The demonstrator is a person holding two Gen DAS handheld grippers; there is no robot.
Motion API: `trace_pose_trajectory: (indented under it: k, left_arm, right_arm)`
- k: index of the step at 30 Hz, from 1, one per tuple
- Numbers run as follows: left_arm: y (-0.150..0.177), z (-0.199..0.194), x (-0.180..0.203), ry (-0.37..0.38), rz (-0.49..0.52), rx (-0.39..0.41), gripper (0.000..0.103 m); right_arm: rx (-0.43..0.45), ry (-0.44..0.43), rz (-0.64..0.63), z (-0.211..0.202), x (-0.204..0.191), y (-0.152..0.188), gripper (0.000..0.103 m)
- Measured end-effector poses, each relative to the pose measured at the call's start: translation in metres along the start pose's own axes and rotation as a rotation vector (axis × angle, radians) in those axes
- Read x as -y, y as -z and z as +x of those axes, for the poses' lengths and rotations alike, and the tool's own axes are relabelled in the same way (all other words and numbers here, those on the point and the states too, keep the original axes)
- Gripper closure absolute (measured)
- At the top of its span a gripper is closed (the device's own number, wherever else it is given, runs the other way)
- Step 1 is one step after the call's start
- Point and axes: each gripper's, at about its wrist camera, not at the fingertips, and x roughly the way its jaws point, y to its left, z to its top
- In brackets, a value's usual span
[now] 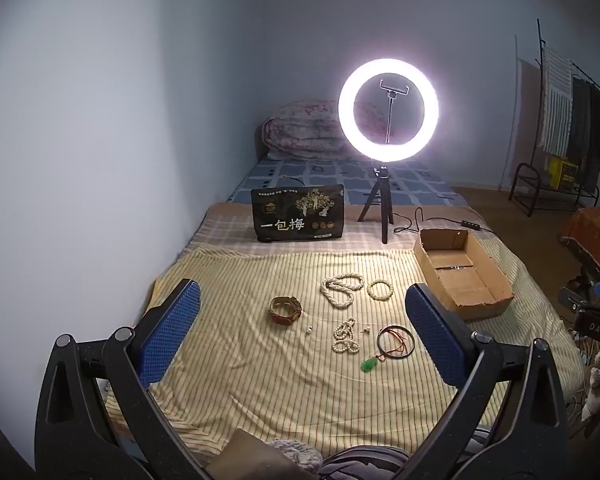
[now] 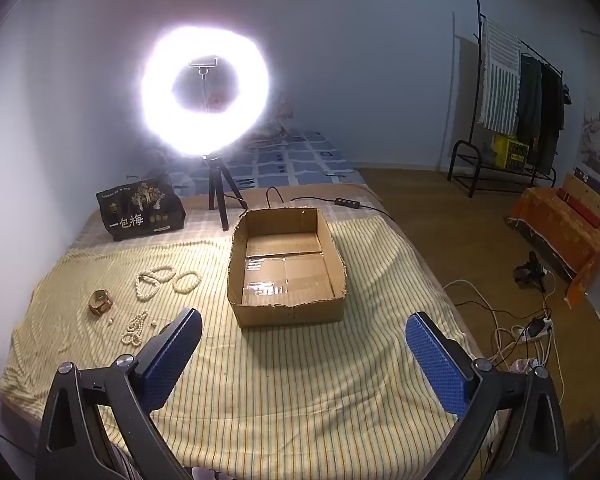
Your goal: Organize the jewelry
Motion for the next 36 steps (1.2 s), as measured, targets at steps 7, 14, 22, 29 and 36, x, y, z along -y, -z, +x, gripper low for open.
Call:
trace_pose_trajectory:
  k: [7,14,22,29,36]
  left_arm:
    - [-0.010,-0.002,-0.005,-0.010,0.004,0.016,0.000]
    - [-0.012,-0.005,0.000,-0.014,0.007,0.027,0.000]
    - [-0.012,-0.007,0.004,-0.014,0.010,0.032,0.000]
    - [-0.015,-0.009,0.007,-0.009,0.017,0.041,0.000]
    - [-0.015,-0.010,0.004,-0.007,0.014,0.046,0.000]
  right_arm:
    - [0.012,0.003,0.002,-0.004,-0.001,-0.004,0.000]
    - [0.027,0.004,-0.010,-0.007,-0.003,-0.004,0.000]
    - [0.028,0.008,-0.012,-0.005,-0.004,-0.007,0.000]
    - [0.032,0.008,-0.007,-0.009,0.000,-0.007,0.000]
    - [0.027,0.008,-0.011,-0.009,-0.002,-0.008,0.000]
